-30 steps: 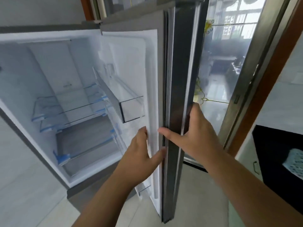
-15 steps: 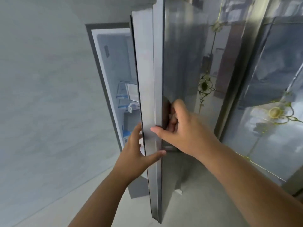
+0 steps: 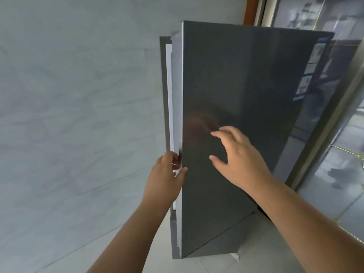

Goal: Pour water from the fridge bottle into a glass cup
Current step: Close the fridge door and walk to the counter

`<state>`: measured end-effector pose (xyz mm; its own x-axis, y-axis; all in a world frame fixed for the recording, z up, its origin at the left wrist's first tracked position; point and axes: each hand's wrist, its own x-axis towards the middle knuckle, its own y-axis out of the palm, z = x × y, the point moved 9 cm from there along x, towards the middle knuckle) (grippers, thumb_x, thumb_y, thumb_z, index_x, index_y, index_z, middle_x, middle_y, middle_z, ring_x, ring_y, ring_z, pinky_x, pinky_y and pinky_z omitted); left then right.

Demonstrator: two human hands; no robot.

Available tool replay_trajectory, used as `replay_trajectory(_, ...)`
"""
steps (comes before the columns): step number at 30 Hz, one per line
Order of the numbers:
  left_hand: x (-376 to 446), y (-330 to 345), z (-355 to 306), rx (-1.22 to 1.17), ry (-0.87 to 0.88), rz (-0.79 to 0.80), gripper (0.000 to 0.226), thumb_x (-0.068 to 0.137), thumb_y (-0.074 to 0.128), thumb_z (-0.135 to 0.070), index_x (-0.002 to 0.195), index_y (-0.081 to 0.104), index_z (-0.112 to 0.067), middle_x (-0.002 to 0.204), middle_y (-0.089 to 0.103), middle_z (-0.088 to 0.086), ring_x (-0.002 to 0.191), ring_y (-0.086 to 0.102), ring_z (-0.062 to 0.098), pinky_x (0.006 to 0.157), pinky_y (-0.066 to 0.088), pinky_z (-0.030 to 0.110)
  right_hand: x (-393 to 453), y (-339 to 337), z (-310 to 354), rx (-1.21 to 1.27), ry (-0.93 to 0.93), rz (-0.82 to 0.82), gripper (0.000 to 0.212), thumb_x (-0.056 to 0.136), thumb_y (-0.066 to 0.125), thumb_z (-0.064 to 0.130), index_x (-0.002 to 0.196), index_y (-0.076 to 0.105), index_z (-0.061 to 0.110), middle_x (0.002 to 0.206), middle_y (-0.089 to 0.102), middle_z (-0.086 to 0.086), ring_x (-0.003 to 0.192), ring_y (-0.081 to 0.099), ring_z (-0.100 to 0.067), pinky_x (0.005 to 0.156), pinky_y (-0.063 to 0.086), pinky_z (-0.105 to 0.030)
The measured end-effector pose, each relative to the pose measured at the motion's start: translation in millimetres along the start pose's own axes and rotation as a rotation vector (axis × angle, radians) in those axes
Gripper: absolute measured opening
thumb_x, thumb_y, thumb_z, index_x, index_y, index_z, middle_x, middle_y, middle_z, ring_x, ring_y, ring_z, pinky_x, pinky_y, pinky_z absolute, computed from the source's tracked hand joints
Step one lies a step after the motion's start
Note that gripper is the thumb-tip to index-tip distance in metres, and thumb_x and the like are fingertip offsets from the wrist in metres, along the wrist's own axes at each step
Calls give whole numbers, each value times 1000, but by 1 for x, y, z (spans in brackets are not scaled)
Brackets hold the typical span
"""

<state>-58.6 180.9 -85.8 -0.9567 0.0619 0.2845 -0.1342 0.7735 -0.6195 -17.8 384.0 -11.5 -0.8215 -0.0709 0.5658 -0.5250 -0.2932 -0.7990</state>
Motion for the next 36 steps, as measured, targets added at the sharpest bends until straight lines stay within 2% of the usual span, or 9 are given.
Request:
replay_trajectory(3, 40, -5, 21, 3, -7, 11, 25, 100, 65, -33, 123, 56, -25, 121, 63, -9, 105, 65, 8, 92, 56, 30, 22, 28, 7, -18, 29, 37, 68, 91, 72, 37, 153, 43, 34, 162, 30, 12, 137, 51, -16, 90, 59, -40)
replay_trajectory(8, 96, -2, 45, 95, 59, 64, 20, 102, 61, -35, 117, 55, -24, 113, 61, -7, 99, 65, 15, 81, 46, 27, 51, 57, 12, -63, 87, 49, 69, 96, 64, 40, 158, 35, 38, 168, 18, 17, 135, 53, -14, 86, 59, -33)
replay_trajectory(12, 128, -2, 55, 136, 80, 81, 21, 103, 60, -36, 119, 55, -23, 113, 62, -4, 98, 65, 18, 79, 46, 28, 68, 71, 15, -83, 123, 118, 70, 100, 56, 43, 162, 24, 40, 171, 1, 24, 134, 54, -12, 84, 55, -29)
replay_trajectory(16, 156, 0, 60, 181, 108, 84, 21, 104, 58, -35, 119, 54, -21, 112, 62, -3, 97, 66, 21, 79, 49, 32, 87, 79, 14, -99, 115, 133, 69, 101, 54, 42, 163, 23, 36, 172, -1, 23, 150, 37, -10, 95, 53, -30)
replay_trajectory(22, 183, 4, 66, 169, 97, 82, 17, 103, 59, -31, 117, 53, -24, 117, 63, -3, 100, 69, 19, 81, 53, 35, 104, 103, 3, -59, 103, 179, 72, 101, 54, 42, 164, 20, 35, 171, -12, 24, 156, 25, -15, 108, 47, -37)
replay_trajectory(26, 200, 4, 66, 230, 108, 99, 18, 104, 58, -30, 119, 53, -22, 117, 63, -2, 101, 68, 20, 83, 53, 37, 112, 114, -6, -60, 93, 105, 68, 98, 56, 42, 161, 30, 34, 171, -12, 25, 146, 38, -18, 99, 55, -39)
replay_trajectory(29, 202, 6, 68, 241, 125, 83, 17, 104, 58, -29, 119, 53, -21, 115, 62, -3, 97, 69, 19, 82, 53, 37, 112, 122, -8, -75, 65, 41, 65, 95, 61, 38, 156, 42, 31, 173, -7, 20, 130, 49, -22, 91, 57, -39)
replay_trajectory(33, 200, 8, 70, 238, 129, 84, 15, 104, 57, -27, 117, 52, -22, 113, 62, -3, 95, 69, 19, 82, 55, 40, 109, 125, -10, -68, 63, 49, 62, 95, 61, 36, 154, 45, 34, 172, -9, 20, 121, 53, -19, 84, 58, -38)
replay_trajectory(36, 202, 7, 70, 235, 156, 92, 17, 104, 58, -27, 118, 53, -19, 112, 61, -3, 97, 67, 18, 81, 53, 37, 110, 123, -11, -88, 65, 56, 62, 94, 61, 35, 154, 44, 38, 172, -9, 22, 116, 55, -18, 82, 58, -38)
